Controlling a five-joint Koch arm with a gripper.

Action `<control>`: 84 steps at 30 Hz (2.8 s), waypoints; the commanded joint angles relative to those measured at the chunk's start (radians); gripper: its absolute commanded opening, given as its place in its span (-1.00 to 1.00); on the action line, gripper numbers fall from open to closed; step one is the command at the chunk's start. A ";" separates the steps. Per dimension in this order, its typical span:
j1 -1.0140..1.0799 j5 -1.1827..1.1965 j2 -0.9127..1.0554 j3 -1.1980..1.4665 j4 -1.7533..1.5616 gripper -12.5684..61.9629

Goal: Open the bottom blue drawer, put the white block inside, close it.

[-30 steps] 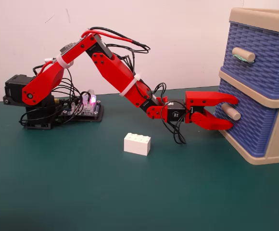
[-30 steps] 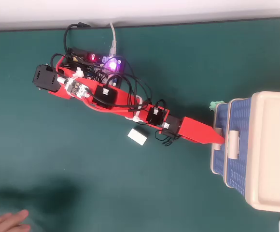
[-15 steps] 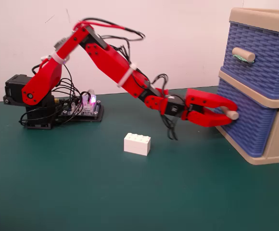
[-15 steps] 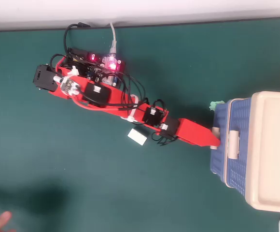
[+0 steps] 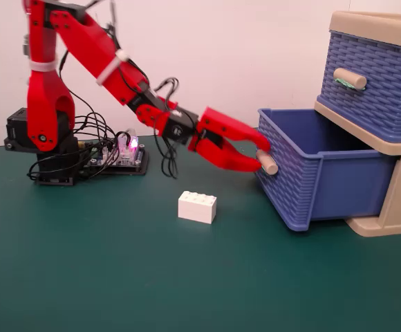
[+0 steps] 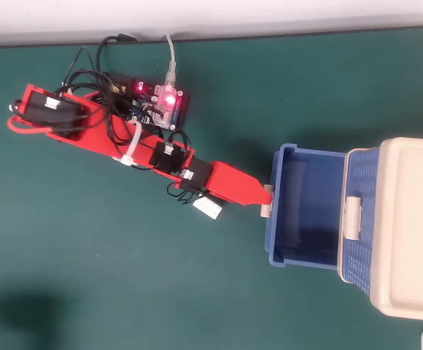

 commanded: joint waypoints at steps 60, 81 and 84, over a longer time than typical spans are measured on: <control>0.239 -1.364 -0.262 -0.718 1.643 -0.22; 0.267 -0.744 0.052 -1.166 1.782 -0.88; 0.179 -0.635 -0.049 -1.344 1.779 -0.88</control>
